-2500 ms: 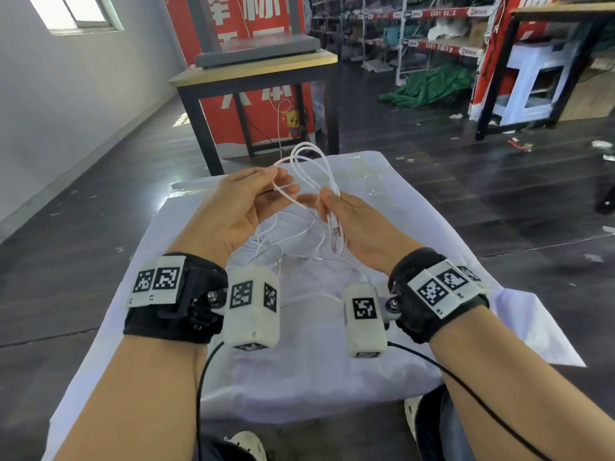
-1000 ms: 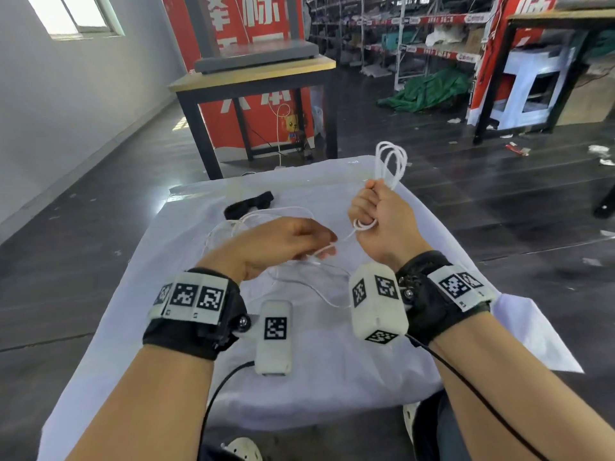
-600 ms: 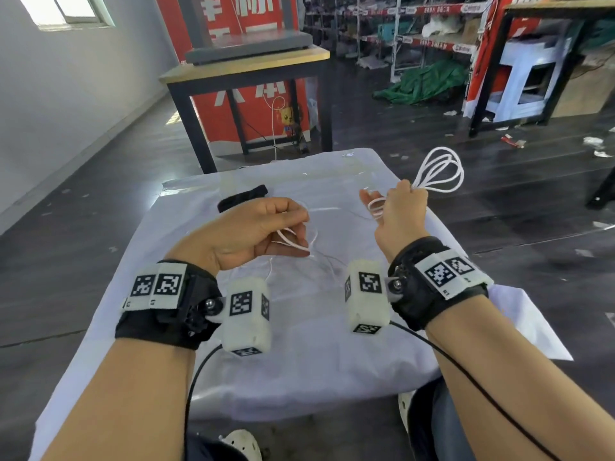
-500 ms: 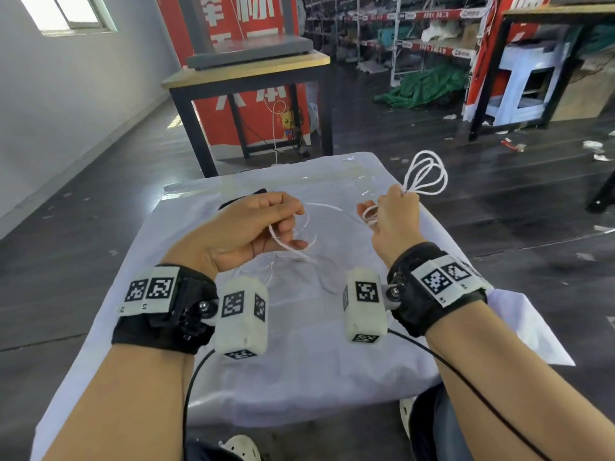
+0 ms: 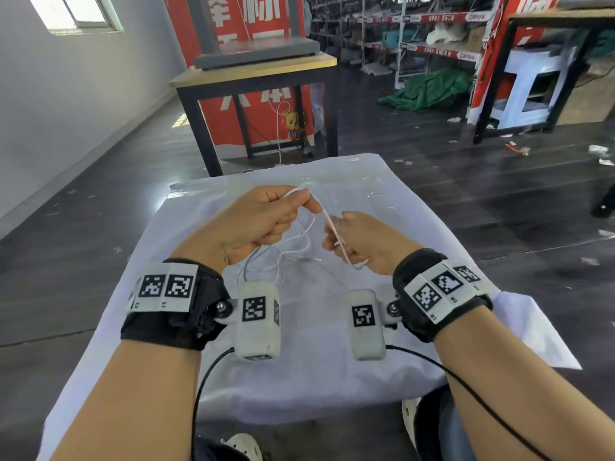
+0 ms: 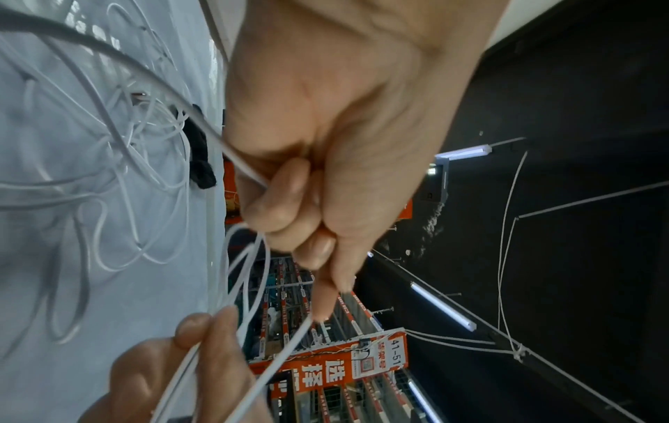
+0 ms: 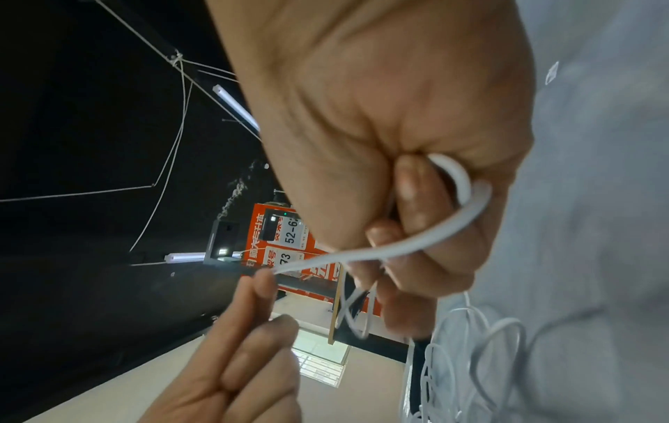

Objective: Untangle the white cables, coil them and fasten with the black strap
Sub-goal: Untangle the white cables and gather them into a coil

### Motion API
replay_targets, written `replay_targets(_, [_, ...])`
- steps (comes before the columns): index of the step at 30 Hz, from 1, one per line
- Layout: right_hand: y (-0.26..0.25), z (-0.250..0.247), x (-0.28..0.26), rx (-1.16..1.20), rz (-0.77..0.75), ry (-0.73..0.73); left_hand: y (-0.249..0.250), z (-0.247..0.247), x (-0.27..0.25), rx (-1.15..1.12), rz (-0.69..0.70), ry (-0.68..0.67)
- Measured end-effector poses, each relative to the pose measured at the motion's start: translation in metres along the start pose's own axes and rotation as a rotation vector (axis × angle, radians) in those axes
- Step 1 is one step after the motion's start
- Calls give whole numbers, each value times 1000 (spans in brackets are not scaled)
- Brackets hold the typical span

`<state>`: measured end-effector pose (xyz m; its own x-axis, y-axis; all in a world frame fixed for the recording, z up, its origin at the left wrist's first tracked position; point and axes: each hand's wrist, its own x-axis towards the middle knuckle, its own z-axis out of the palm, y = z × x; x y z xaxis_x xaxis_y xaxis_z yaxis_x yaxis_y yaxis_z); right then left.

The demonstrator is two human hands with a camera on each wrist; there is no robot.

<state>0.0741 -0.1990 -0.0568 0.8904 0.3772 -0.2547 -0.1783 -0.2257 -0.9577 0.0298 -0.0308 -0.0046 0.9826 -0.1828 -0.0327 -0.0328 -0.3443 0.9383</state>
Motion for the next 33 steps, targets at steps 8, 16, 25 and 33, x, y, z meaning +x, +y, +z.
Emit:
replay_targets(8, [-7,8,-7,-19,25,-213,-16,0,11,250,86,401])
replay_targets(16, [-6,8,-8,-132,-72,-270,-25,-7,15,325,81,475])
replay_targets(25, [-7,4,-6,167,-10,-242,-25,-23,7,131,-81,305])
replay_targets(33, [-4,6,-8,57,-97,-267,-23,-23,9,-206,-234,238])
